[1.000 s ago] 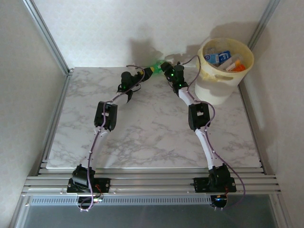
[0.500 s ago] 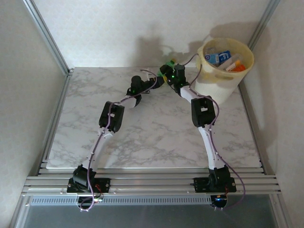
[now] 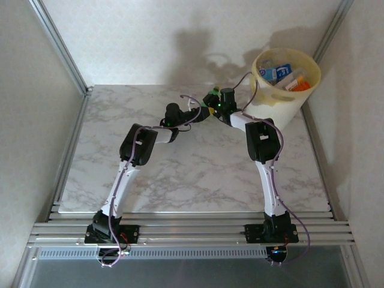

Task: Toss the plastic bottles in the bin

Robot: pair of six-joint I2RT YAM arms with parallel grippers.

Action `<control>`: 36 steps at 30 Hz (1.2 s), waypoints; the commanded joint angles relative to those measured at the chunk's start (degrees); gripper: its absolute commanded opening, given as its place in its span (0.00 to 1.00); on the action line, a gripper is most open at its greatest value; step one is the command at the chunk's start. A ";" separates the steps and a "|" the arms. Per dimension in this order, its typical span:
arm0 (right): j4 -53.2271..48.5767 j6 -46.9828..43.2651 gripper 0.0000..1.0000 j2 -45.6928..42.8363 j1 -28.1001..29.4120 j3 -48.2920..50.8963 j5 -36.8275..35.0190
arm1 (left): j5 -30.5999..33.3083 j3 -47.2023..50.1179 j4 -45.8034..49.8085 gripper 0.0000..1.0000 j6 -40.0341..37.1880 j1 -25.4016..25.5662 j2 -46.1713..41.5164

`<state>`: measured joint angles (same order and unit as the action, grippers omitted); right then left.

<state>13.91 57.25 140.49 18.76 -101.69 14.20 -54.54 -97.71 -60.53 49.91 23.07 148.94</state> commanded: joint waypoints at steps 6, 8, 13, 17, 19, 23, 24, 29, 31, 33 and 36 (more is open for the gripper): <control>-3.66 -7.86 0.39 -16.82 3.82 16.07 -1.45 | 0.75 27.81 2.58 0.94 -16.50 -0.65 -27.81; -6.17 -10.04 0.39 -20.64 5.14 18.32 -2.27 | 1.31 33.74 4.39 0.95 -18.78 -0.66 -34.01; -10.59 -15.48 0.39 -31.42 9.83 25.44 -5.96 | 8.13 48.61 11.22 0.99 -25.51 -0.77 -54.00; -16.58 -21.22 0.39 -40.13 14.41 29.23 -12.34 | 19.91 55.76 20.12 1.00 -30.15 0.04 -72.05; -20.01 -25.04 0.39 -45.99 16.75 30.86 -16.93 | 25.97 57.79 25.18 1.00 -31.40 0.40 -81.13; -24.31 -33.01 0.39 -59.27 19.46 33.68 -26.30 | 34.21 60.37 33.58 1.00 -31.89 0.83 -94.17; -25.75 -34.84 0.39 -62.81 19.47 33.96 -29.23 | 35.50 60.91 35.33 1.00 -31.98 0.92 -97.01; -29.58 -48.01 0.40 -75.49 19.22 33.20 -42.55 | 38.11 62.88 40.27 1.00 -31.54 1.50 -105.23; -26.74 -54.17 0.40 -80.05 19.05 33.82 -46.78 | 38.65 63.34 41.72 1.00 -31.87 1.76 -106.52; -19.03 -60.30 0.40 -84.59 18.62 37.32 -48.57 | 39.32 63.89 42.69 1.00 -32.07 1.93 -107.29; -7.72 -68.51 0.40 -89.51 17.16 41.88 -50.19 | 39.51 64.03 43.36 1.00 -32.16 1.98 -107.78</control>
<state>-4.05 1.28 53.28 36.95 -63.18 -29.76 -16.80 -34.04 -19.88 18.98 24.58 42.13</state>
